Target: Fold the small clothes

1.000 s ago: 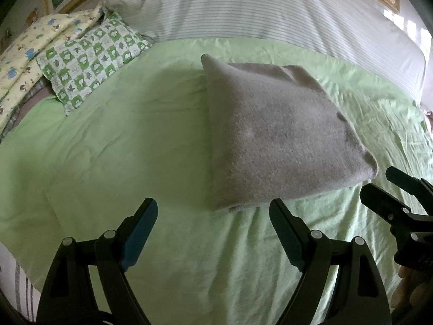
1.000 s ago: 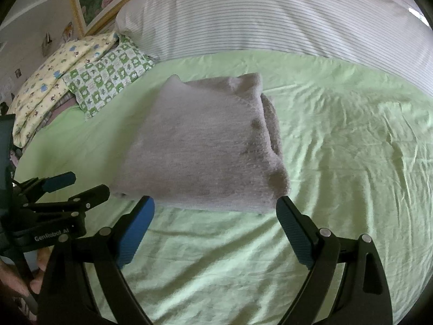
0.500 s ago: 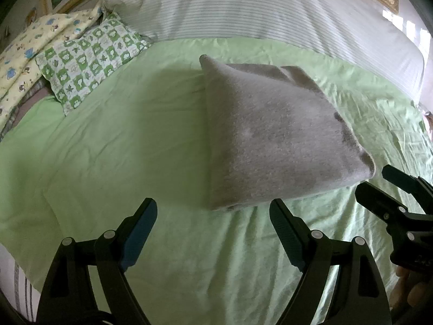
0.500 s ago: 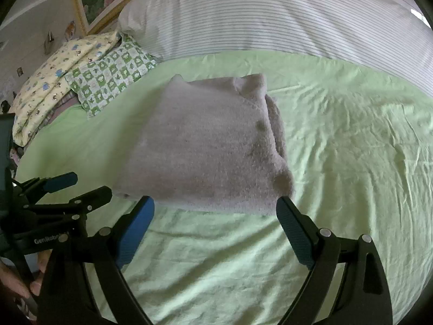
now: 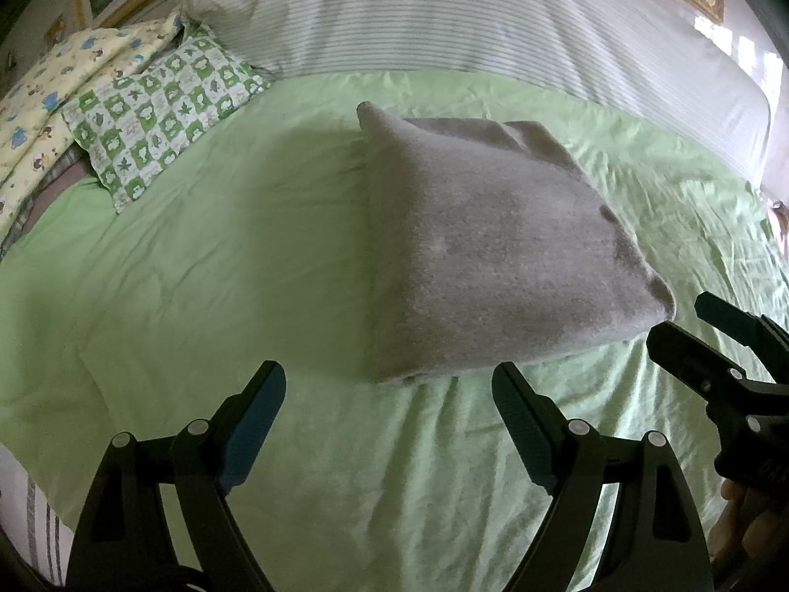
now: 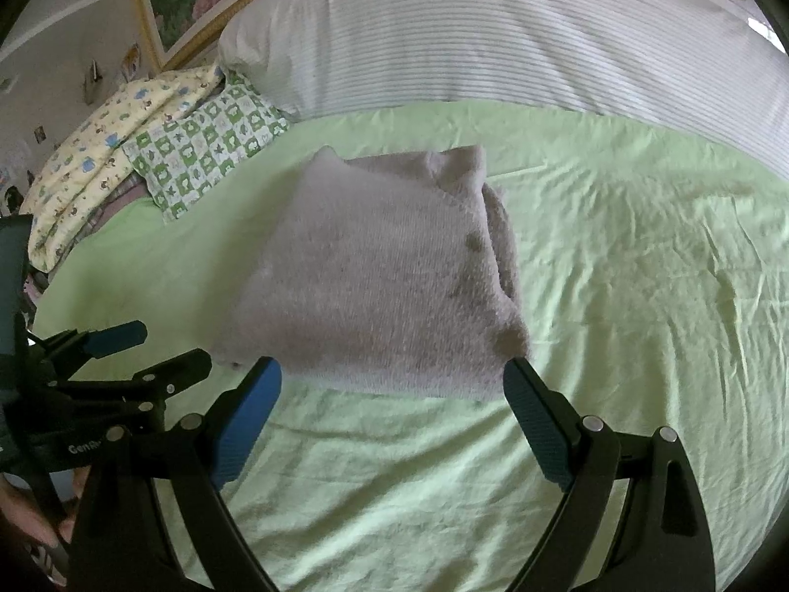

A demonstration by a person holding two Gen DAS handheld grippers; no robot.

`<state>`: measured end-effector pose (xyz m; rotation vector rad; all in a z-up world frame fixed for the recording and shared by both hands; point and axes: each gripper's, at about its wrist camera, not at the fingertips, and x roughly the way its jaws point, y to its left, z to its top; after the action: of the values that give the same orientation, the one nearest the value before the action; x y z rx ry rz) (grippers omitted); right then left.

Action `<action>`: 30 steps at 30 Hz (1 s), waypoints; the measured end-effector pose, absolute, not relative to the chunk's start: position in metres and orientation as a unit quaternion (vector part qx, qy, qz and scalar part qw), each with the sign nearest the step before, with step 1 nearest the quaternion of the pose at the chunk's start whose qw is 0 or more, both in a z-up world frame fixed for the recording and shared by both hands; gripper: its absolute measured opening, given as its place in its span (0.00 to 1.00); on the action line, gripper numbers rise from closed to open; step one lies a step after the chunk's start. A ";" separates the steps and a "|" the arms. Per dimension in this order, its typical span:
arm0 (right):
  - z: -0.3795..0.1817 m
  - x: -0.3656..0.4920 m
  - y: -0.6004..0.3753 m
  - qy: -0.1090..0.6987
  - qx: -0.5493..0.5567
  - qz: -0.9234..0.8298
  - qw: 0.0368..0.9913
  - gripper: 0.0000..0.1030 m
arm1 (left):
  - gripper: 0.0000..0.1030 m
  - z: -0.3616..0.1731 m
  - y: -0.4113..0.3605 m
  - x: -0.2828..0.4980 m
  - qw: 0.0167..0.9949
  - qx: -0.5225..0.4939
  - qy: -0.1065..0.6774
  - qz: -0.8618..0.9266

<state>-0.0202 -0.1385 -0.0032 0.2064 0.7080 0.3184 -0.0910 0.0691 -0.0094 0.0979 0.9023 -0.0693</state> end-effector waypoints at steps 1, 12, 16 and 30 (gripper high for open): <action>-0.003 -0.020 -0.139 0.344 0.101 0.156 0.920 0.89 | 0.84 -0.009 0.069 -0.091 0.898 0.047 0.436 -0.033; -0.001 -0.019 -0.141 0.342 0.103 0.154 0.921 0.89 | 0.84 -0.009 0.068 -0.091 0.898 0.047 0.437 -0.035; 0.001 -0.018 -0.141 0.342 0.103 0.155 0.921 0.89 | 0.84 -0.008 0.068 -0.090 0.897 0.047 0.438 -0.037; 0.004 -0.014 -0.139 0.343 0.107 0.153 0.921 0.89 | 0.84 -0.005 0.069 -0.086 0.898 0.044 0.437 -0.033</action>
<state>-0.0138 -0.1393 0.0040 0.2206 0.7044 0.3145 -0.0858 0.0694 -0.0049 0.0905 0.9042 -0.0690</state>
